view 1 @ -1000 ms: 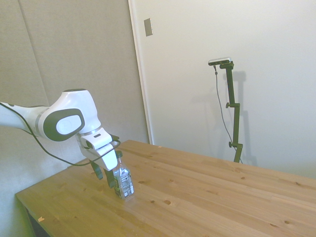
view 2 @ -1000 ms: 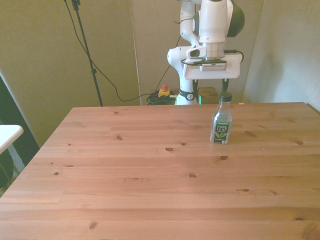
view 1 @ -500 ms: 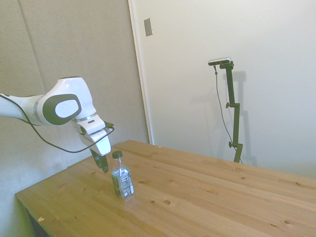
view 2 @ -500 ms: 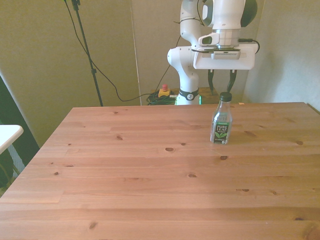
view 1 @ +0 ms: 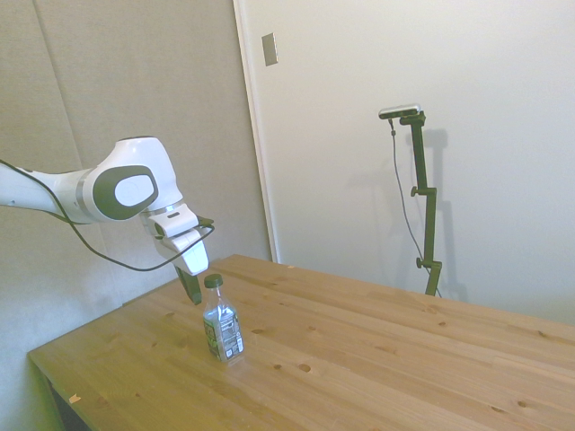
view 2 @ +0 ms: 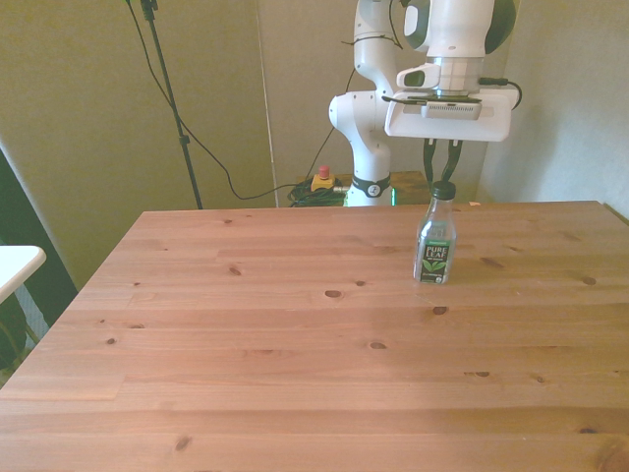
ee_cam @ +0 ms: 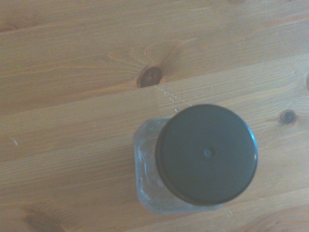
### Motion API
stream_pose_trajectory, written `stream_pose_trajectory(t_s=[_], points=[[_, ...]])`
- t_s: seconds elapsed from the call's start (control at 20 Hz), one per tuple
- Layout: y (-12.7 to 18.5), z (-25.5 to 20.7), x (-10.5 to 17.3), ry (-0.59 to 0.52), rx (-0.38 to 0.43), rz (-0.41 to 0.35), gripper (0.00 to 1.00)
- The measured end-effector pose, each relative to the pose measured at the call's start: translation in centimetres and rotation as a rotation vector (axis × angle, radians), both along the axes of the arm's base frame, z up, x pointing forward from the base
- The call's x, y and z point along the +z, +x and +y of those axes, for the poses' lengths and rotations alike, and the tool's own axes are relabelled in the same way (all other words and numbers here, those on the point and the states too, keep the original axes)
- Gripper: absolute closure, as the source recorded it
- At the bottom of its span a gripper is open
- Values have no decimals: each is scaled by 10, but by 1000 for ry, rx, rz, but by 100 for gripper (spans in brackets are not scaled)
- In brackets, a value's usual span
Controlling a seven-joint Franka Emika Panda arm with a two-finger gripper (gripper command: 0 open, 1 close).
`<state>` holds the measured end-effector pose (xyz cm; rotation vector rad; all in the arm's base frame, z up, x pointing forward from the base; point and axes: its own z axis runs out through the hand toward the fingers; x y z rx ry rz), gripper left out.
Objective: Knock down the bottle
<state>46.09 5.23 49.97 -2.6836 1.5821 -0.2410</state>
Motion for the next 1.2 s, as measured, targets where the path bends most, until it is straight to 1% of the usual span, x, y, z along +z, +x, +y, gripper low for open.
stream_pose_trajectory(t_s=[0.25, 0.45, 0.65, 0.8, 1.0, 1.2], points=[[11, -1, 2, -10, -12, -5, 100], [27, -5, 5, -15, -33, -13, 100], [57, -6, 12, -29, -64, -35, 100], [89, -8, 5, -34, -83, -45, 100], [123, -8, -10, -20, -84, -92, 100], [136, -13, -9, -10, -85, -158, 100]])
